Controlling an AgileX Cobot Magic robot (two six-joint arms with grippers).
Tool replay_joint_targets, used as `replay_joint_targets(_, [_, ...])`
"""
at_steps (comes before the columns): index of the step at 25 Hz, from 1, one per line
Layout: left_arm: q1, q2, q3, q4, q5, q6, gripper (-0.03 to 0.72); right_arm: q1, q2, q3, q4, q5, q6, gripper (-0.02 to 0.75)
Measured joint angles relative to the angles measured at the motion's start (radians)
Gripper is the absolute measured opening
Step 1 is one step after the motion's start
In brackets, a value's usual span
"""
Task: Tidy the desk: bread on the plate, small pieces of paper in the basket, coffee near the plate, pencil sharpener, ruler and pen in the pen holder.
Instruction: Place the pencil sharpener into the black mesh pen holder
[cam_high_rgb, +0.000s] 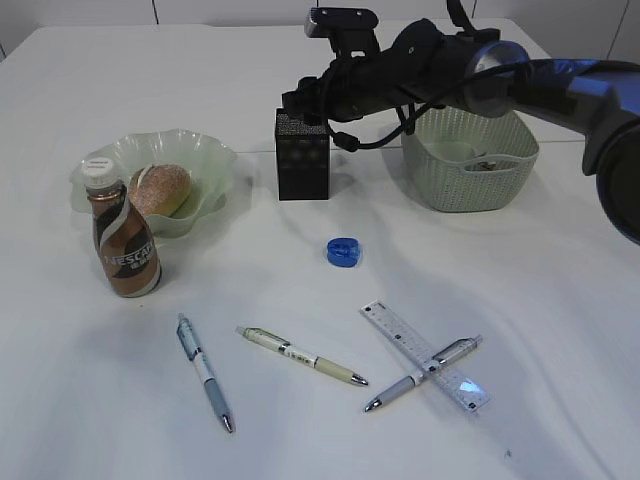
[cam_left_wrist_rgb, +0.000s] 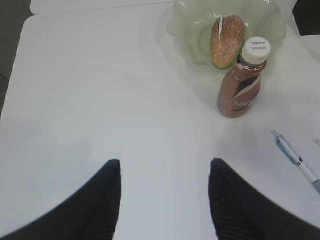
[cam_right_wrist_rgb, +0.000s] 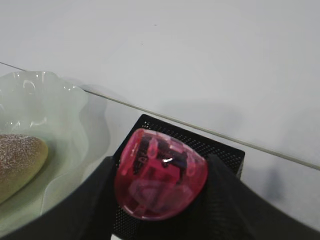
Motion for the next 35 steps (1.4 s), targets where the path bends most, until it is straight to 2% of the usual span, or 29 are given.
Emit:
replay_joint_targets(12, [0.000,0.000,0.000,0.000,-0.004,0.000,0.394,0.000,0.004,0.000,0.002,-0.004,0.000,0.386])
replay_joint_targets(18, [0.000,0.000,0.000,0.000,-0.004,0.000,0.394,0.000,0.016,0.000,0.024,-0.007,0.000,0.429])
replay_joint_targets(30, [0.000,0.000,0.000,0.000,-0.006,0.000,0.394,0.000,0.016,0.000,0.041,-0.006,0.000,0.440])
replay_joint_targets(35, [0.000,0.000,0.000,0.000,-0.006,0.000,0.394,0.000,0.014,0.000,0.041,0.069,0.000,0.440])
